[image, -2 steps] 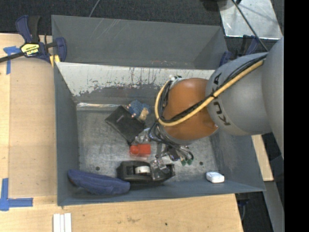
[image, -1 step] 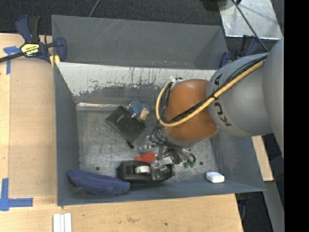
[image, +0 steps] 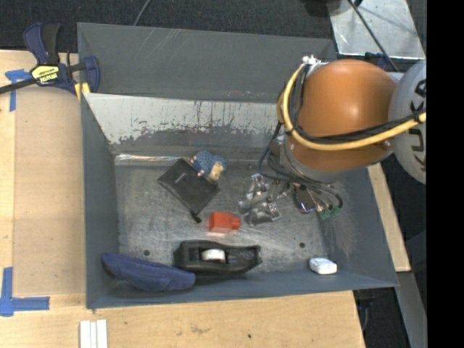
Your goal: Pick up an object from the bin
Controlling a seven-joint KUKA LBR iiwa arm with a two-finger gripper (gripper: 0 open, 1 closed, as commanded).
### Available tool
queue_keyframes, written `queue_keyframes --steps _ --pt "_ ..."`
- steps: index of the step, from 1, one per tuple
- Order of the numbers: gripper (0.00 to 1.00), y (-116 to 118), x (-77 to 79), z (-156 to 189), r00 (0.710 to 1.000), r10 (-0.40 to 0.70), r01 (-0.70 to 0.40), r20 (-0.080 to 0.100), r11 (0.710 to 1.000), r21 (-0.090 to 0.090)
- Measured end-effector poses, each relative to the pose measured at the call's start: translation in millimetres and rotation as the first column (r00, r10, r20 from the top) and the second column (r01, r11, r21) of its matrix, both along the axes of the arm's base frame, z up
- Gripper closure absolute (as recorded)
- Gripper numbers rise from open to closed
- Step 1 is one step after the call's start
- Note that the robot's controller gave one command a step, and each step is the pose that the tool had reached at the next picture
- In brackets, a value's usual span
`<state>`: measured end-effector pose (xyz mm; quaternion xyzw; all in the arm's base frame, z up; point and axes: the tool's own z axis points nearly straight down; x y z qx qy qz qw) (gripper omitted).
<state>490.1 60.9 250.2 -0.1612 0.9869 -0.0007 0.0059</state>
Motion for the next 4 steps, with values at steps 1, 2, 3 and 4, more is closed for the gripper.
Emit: queue_keyframes --steps 1,2,3,4 --pt "1.00 -20.5 11.7 -147.2 0.957 -0.290 0.290 -0.013 0.957 0.000" --pt "0.00 -20.1 19.4 -145.2 0.956 -0.291 0.291 0.020 0.957 0.012" --pt "1.00 -20.6 11.8 -149.8 0.957 -0.290 0.290 -0.008 0.957 0.001" --pt "0.00 -20.0 19.4 -145.2 0.956 -0.292 0.292 0.020 0.956 0.012"
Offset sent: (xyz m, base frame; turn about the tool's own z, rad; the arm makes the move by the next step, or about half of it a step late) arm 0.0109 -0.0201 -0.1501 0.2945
